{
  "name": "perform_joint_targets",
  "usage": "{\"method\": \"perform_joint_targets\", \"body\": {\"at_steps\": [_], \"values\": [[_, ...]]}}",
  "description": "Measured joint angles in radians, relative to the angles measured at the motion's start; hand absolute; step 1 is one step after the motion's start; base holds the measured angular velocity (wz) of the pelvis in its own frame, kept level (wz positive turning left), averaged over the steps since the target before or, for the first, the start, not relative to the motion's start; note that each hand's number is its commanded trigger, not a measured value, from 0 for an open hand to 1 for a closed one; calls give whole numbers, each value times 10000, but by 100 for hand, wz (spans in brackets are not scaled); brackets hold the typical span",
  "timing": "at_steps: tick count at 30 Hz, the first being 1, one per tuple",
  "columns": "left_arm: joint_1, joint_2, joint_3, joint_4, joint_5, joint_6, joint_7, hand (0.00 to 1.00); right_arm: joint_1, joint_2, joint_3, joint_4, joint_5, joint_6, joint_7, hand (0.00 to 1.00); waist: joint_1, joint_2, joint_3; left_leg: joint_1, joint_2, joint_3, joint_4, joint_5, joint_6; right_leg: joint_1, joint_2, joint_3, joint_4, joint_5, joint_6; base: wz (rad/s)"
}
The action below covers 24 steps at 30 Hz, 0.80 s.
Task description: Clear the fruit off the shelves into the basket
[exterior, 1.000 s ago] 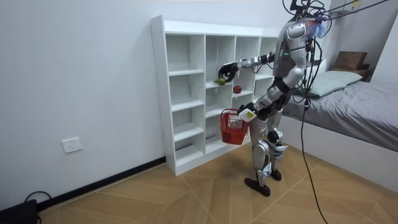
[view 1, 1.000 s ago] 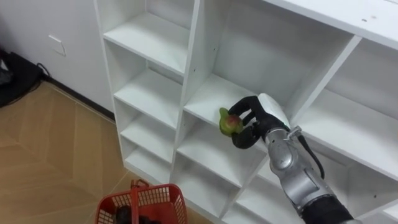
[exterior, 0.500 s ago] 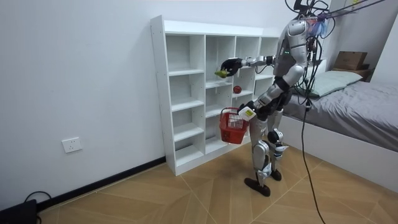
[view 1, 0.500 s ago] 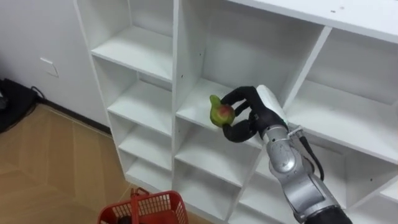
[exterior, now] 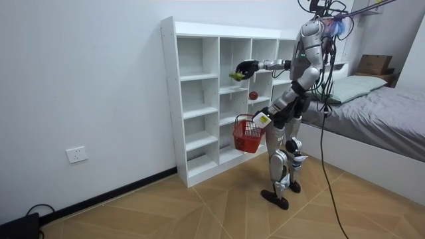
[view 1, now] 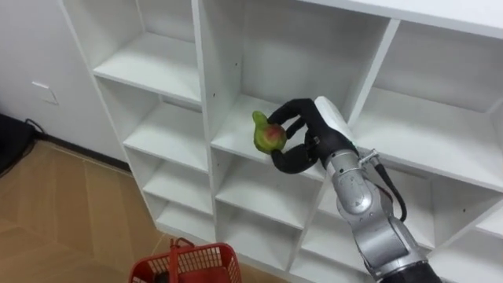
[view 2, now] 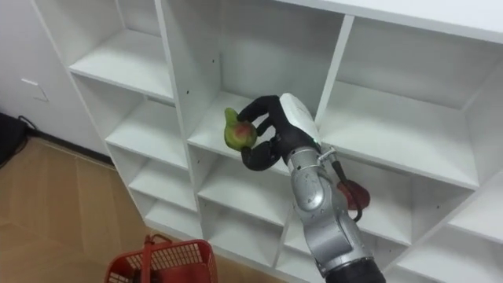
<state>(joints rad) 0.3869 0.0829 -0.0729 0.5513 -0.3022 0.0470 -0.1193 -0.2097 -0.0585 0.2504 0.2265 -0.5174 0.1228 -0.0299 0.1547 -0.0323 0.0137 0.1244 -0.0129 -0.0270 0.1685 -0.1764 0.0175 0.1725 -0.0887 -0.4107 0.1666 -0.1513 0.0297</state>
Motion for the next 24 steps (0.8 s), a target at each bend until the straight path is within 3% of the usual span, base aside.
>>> {"method": "perform_joint_targets", "body": {"at_steps": [11, 16, 24], "values": [[-36, 119, -307, -77, 102, 6, 348, 100, -5, 240, 3, -208, -435, -30, 489, 100, -333, -7, 2, 20, 11, 73, -18, -13, 19, -46, -5, 19, 43, -18, 25, 0], [-228, 126, -550, -536, 802, 352, 484, 100, -1, 337, 14, -600, -531, -14, 761, 100, -527, 33, 34, -91, 22, 179, -5, -19, 27, -158, -8, 116, 51, -12, 15, -4], [-1652, -694, -1645, -988, 575, 346, 425, 100, 395, 480, 75, -1436, -653, -23, 1444, 100, -658, 13, 23, 218, 57, 548, -119, -26, 46, -147, 39, 632, 108, -11, 14, -15]]}}
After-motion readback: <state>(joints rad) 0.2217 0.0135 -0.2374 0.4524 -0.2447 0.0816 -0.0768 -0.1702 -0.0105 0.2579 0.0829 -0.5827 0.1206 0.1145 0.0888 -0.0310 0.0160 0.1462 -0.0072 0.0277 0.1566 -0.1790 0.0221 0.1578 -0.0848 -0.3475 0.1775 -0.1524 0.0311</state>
